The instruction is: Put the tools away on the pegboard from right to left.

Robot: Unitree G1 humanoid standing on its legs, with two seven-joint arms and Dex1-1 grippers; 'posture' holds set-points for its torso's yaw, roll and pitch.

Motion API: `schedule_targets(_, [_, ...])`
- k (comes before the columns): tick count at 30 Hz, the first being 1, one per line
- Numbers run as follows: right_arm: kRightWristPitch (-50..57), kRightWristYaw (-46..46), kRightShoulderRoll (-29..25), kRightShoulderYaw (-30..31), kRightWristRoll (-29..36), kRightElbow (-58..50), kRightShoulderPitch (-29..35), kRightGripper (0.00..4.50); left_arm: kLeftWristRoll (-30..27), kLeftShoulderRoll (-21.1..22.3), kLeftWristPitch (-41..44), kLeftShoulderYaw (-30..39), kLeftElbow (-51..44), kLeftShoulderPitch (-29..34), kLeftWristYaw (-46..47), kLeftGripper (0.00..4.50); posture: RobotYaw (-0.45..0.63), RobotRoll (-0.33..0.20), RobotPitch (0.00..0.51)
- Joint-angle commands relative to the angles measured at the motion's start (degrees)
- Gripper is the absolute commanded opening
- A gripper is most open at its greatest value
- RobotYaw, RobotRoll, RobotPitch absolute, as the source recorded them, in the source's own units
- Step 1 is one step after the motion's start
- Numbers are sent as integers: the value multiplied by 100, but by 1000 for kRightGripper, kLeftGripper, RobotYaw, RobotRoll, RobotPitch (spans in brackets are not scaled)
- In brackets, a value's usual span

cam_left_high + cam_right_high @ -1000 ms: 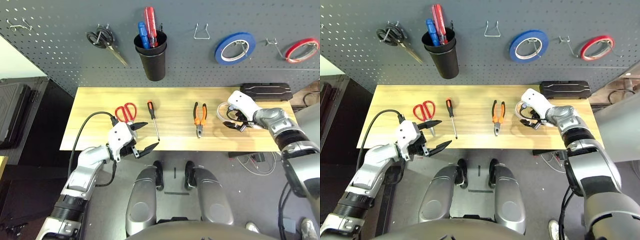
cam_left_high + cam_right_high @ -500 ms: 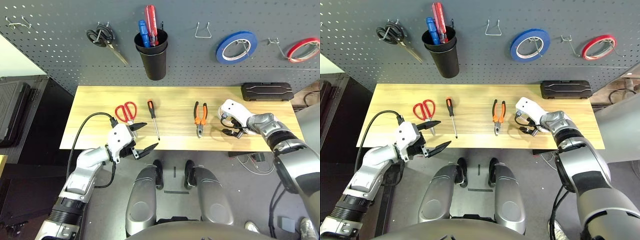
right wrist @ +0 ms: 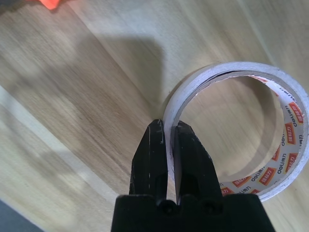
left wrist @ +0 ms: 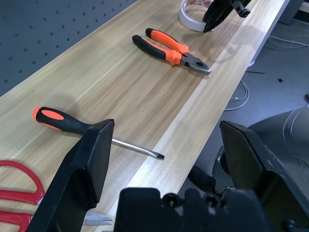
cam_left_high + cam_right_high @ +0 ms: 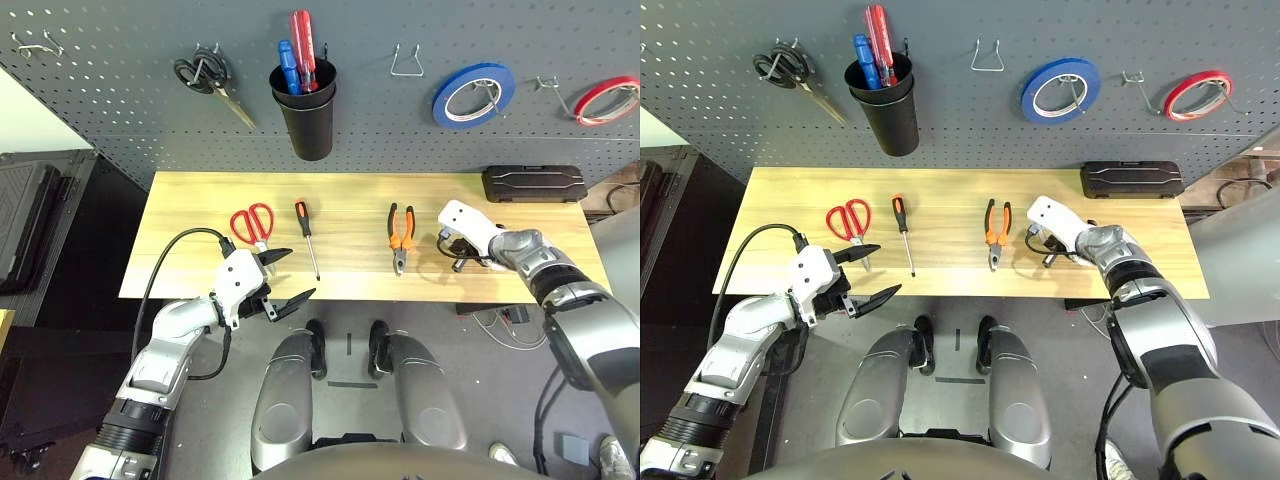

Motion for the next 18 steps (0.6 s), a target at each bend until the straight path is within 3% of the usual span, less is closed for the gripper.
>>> schedule_targets(1, [-62,-109,-169,-117,78,-207,279,32,80,8,-34,-91,22,12,-30,4500,108,0,311])
schedule_targets(7, [-455,-612,-546,-406,249,-1593,1214,32,85,-63,-148,-98,189,-156,-12,4500,95,0,282])
schedule_targets(14, [-1533,-2213,-552,-1248,414,-3732,2889,32,60,-83,-299,-65,355,-307,-26,4500,79,0,245])
schedule_targets(18, [-2166,-3029,-581,-1351,46,-4131,3410,32,48,-89,-373,-43,440,-371,-35,4500,68,0,225])
